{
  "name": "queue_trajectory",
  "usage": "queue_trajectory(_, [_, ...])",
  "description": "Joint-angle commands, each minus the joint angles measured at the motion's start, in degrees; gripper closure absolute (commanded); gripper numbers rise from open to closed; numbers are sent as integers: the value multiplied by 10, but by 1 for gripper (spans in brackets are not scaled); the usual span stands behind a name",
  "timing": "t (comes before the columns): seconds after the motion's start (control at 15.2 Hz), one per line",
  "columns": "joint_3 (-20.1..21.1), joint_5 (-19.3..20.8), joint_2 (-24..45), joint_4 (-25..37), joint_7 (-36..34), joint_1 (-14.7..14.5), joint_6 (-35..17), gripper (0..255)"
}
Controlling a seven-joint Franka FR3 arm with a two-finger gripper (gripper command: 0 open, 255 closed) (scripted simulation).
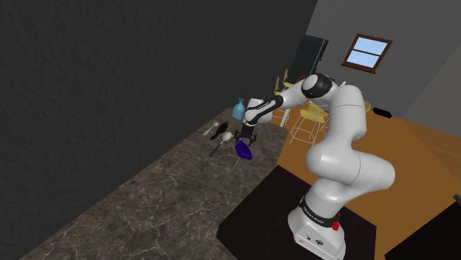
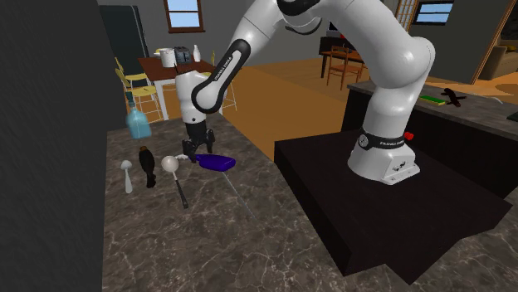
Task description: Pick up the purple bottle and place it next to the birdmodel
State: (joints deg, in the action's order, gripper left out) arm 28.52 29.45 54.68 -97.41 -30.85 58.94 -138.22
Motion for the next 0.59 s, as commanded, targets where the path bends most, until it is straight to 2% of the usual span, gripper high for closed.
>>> queue_trajectory(0.0, [0, 0, 0, 0, 0, 0, 0, 0])
queue_trajectory(0.13, [0, 0, 0, 0, 0, 0, 0, 0])
queue_trajectory(0.2, [0, 0, 0, 0, 0, 0, 0, 255])
queue_trajectory(0.53, [0, 0, 0, 0, 0, 0, 0, 255])
